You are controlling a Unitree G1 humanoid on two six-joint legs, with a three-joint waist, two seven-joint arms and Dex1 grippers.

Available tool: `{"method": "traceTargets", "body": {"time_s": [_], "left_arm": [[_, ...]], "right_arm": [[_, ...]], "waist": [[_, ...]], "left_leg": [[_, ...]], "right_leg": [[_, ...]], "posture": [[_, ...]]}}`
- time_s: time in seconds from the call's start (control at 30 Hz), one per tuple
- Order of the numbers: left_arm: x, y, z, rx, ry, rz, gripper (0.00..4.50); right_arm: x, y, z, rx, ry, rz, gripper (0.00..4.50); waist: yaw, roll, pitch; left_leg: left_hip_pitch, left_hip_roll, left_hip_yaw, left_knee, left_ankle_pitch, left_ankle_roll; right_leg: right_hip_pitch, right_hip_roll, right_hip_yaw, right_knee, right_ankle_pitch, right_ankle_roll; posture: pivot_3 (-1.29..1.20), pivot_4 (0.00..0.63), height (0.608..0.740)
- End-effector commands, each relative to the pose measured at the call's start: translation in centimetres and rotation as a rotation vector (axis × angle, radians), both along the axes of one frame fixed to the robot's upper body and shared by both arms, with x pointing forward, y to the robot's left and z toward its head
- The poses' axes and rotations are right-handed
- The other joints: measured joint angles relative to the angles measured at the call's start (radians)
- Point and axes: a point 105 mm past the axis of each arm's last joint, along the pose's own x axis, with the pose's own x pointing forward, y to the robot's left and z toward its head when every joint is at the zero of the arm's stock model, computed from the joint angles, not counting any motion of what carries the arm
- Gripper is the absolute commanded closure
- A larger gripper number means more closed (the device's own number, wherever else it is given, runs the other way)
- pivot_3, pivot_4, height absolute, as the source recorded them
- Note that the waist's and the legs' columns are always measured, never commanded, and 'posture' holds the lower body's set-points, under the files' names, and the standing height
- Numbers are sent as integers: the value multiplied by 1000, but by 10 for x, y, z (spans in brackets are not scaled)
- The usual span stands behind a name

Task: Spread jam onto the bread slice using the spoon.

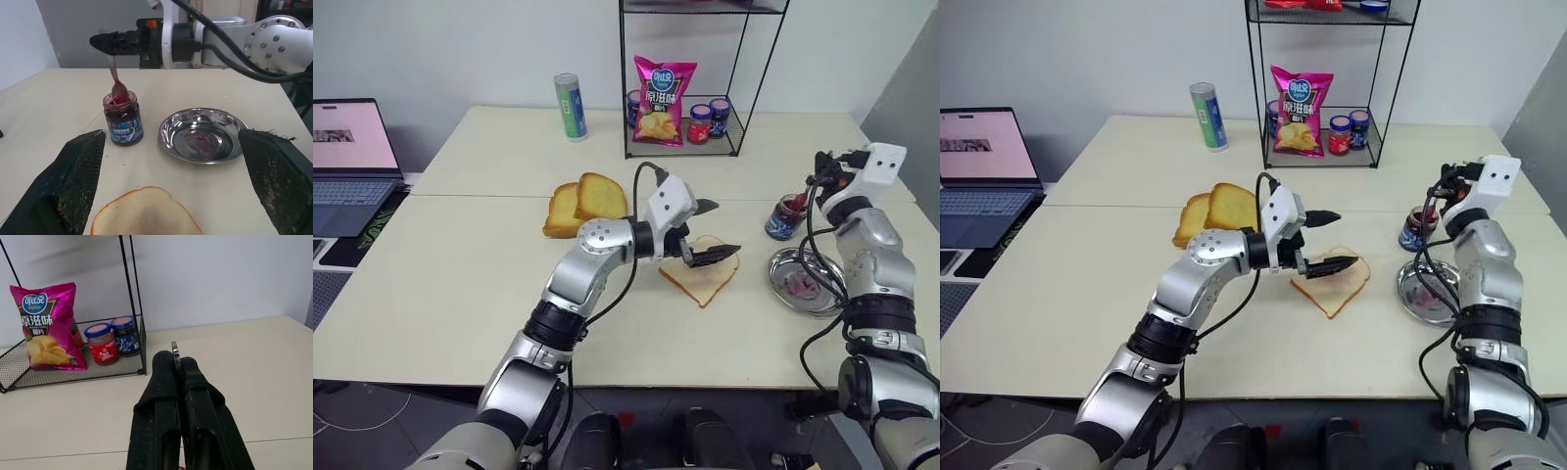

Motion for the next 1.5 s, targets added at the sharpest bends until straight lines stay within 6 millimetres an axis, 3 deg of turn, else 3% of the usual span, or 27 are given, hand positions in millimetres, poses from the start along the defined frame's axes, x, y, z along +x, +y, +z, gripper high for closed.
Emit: {"method": "traceTargets", "body": {"time_s": [0.03, 0.6, 0.73, 1.5], "left_arm": [[-3, 1, 15, -34, -46, -3, 0], [-5, 0, 14, -31, -46, -6, 0], [-4, -1, 15, -31, -49, -11, 0], [-6, -4, 15, -30, -50, -34, 0]], "right_arm": [[3, 3, 14, -13, -57, 0, 4464], [1, -24, 10, 352, -52, -87, 4464], [0, -31, 7, 543, -48, -96, 4464], [-8, -50, 6, 797, -83, -160, 4464]], "waist": [[0, 0, 0], [0, 0, 0], [0, 0, 0], [0, 0, 0]], "left_leg": [[0, 0, 0, 0, 0, 0], [0, 0, 0, 0, 0, 0], [0, 0, 0, 0, 0, 0], [0, 0, 0, 0, 0, 0]], "right_leg": [[0, 0, 0, 0, 0, 0], [0, -1, 0, 1, 0, 0], [0, -1, 0, 1, 0, 0], [0, -1, 0, 1, 0, 0]], "posture": [[0, 150, 740], [0, 150, 740], [0, 150, 740], [0, 150, 740]]}}
